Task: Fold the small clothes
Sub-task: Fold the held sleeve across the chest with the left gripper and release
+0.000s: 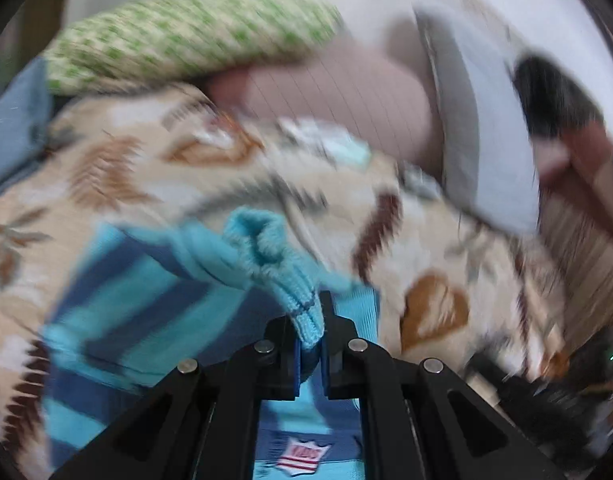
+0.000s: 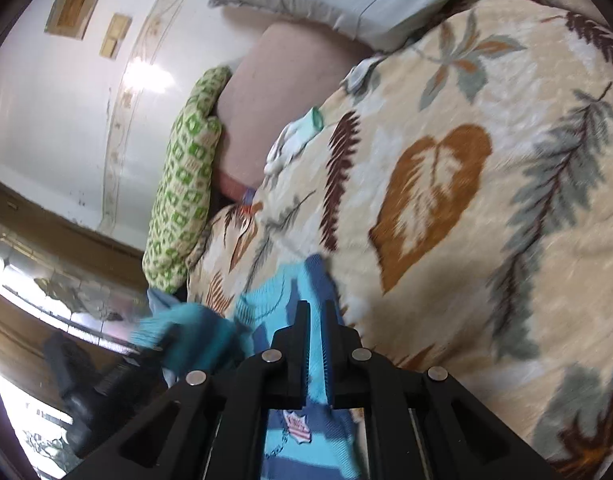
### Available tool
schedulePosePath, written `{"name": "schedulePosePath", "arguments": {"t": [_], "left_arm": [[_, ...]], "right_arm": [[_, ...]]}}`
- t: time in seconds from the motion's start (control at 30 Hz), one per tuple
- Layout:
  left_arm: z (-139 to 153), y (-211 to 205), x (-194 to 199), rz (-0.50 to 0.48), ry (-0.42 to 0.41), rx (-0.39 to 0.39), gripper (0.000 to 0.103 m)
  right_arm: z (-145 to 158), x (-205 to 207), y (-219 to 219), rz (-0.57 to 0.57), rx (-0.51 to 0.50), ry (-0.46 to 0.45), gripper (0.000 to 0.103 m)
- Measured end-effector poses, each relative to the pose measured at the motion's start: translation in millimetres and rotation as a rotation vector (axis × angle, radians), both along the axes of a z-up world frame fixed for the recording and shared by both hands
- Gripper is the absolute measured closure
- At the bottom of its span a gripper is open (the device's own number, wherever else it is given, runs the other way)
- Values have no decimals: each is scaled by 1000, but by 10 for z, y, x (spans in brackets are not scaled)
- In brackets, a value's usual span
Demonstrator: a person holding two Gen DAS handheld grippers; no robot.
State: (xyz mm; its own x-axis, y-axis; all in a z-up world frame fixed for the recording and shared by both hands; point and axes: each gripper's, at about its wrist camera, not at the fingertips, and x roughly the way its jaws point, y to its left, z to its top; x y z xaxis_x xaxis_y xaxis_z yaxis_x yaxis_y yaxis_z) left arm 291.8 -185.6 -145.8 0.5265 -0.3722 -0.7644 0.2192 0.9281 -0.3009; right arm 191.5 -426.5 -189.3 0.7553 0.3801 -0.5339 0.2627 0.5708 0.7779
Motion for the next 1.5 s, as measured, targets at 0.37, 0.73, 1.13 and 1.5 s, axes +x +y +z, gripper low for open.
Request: {"name": "schedulePosePath", "arguments": {"t": [0.37, 0.73, 1.13, 1.5], "left_arm": [[218, 539, -11, -89, -7, -253, 34], [-23, 1977, 155, 236, -17, -2, 32], [-551, 1885, 154, 179, 53, 242, 29], [-330, 1679, 148, 138, -44, 300, 30]], "right_arm": [[-21, 145, 110, 103, 26, -5, 95], [39, 459, 1159, 377, -159, -40, 95], [-505, 631, 1231, 395, -126, 148, 97], [-391, 616, 1352, 413, -238, 121, 96]]}}
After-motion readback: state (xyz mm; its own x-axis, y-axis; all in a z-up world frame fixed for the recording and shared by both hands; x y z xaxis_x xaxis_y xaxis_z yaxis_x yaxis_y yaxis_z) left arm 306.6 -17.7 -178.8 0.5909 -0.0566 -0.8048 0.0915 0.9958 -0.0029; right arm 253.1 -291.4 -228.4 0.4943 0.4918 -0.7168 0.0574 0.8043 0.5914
